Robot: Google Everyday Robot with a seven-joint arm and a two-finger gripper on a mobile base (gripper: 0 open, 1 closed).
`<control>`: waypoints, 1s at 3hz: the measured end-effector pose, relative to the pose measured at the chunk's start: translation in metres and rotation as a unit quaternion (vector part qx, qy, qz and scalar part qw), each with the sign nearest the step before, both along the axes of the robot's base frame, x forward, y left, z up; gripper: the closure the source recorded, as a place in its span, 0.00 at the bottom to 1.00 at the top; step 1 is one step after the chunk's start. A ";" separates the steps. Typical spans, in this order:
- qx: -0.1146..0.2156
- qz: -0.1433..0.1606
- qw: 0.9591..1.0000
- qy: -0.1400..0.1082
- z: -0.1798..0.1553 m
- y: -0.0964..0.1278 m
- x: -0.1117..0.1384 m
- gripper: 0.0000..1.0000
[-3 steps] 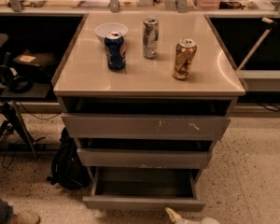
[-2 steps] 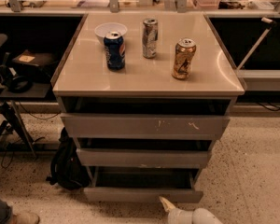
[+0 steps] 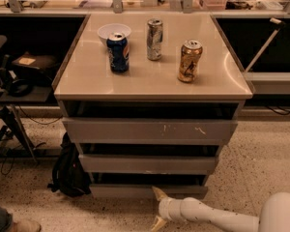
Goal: Close bottom drawer
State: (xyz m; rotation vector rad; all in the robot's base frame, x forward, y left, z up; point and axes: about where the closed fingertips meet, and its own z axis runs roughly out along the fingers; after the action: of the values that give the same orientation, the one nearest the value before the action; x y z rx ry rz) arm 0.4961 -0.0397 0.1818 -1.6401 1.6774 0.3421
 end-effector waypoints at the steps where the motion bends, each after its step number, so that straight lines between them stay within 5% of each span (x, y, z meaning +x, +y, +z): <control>1: 0.000 0.004 1.000 0.001 0.000 0.005 0.000 0.00; 3: 0.018 -0.030 0.999 0.020 -0.020 -0.014 -0.052 0.00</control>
Offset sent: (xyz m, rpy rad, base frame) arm -0.0334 -0.0075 -0.0053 -0.0014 0.0087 -0.0325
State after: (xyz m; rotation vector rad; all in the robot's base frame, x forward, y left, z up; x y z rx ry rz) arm 0.4440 -0.0541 0.1621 -1.5622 1.7368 0.3758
